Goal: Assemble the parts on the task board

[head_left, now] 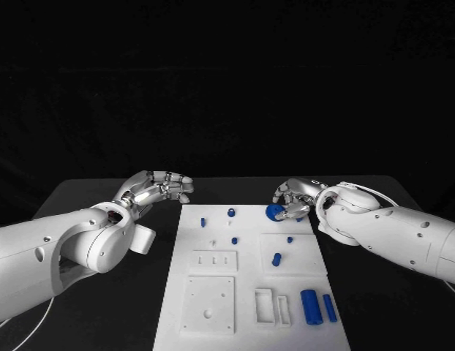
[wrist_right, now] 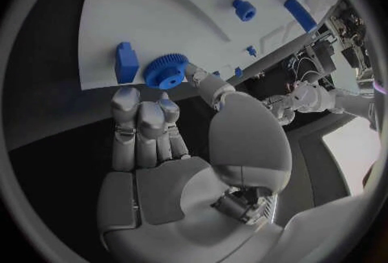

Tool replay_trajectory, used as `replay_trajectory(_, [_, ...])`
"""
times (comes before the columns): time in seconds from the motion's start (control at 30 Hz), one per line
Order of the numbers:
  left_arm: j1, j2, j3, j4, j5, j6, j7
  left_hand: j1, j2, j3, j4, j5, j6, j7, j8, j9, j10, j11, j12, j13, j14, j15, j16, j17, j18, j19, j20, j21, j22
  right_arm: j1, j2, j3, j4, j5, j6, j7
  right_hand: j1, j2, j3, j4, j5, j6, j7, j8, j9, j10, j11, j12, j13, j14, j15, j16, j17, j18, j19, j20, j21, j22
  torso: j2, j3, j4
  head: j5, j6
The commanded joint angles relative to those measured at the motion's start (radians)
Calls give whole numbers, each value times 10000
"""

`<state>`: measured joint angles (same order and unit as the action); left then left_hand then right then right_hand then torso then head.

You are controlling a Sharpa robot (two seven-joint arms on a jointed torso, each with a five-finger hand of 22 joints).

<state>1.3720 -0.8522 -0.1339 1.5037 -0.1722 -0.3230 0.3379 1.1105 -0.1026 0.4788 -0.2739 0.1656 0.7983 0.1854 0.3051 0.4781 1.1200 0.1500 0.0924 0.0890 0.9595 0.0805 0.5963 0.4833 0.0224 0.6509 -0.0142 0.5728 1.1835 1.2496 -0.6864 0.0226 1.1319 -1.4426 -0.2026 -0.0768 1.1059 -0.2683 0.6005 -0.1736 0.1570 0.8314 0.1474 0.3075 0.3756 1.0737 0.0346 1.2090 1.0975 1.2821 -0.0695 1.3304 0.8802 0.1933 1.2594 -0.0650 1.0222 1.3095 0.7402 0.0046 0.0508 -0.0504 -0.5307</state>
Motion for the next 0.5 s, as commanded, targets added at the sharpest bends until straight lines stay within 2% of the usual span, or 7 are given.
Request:
replay_trajectory(0.03, [12, 3, 9, 33, -13, 16, 101, 57, -24, 11, -76, -30, -39, 34, -69, -3, -43, -4, -47, -10, 28, 26, 33, 10, -21, 66, -5, -46, 10, -20, 25, 1, -48, 47, 319, 128, 51, 196, 98, 46, -103, 185, 43, 72, 14, -27, 31, 44, 15, -14, -34, 51, 38, 685, 39, -140, 63, 193, -11, 13, 11, 9, -33])
replay_trajectory(0.17, [12, 1, 9, 28, -14, 13, 98, 56, -25, 11, -75, -30, -40, 34, -70, -3, -44, -3, -50, -10, 26, 26, 34, 11, -22, 65, -6, -47, 10, -21, 13, 1, -105, 47, 322, 127, 101, 258, 342, 141, -320, 206, 36, 66, 10, -25, 22, 43, 17, -5, -44, 29, 88, 685, 19, -136, 101, 185, -19, 11, 10, 12, -49])
replay_trajectory(0.4, [12, -6, 9, 55, -15, 15, 101, 54, -24, 11, -73, -29, -41, 35, -72, -3, -45, -2, -54, -11, 22, 26, 36, 12, -25, 65, -7, -49, 11, -31, 59, 0, -178, 73, 464, 136, 103, 285, 507, 218, -351, 266, 25, 85, 18, -24, 13, 44, 19, 2, -52, 9, 129, 685, 8, -131, 137, 184, -14, 10, -16, 30, -55])
replay_trajectory(0.5, [12, -12, 9, 67, -17, 17, 99, 53, -23, 11, -72, -29, -41, 35, -72, -3, -45, -2, -54, -11, 21, 26, 36, 12, -25, 65, -7, -49, 11, -81, 94, -1, -213, 77, 512, 141, 101, 302, 537, 234, -359, 280, 20, 90, 21, -22, 9, 45, 20, 4, -55, 6, 135, 685, 7, -130, 143, 184, -9, 9, -9, 36, -66])
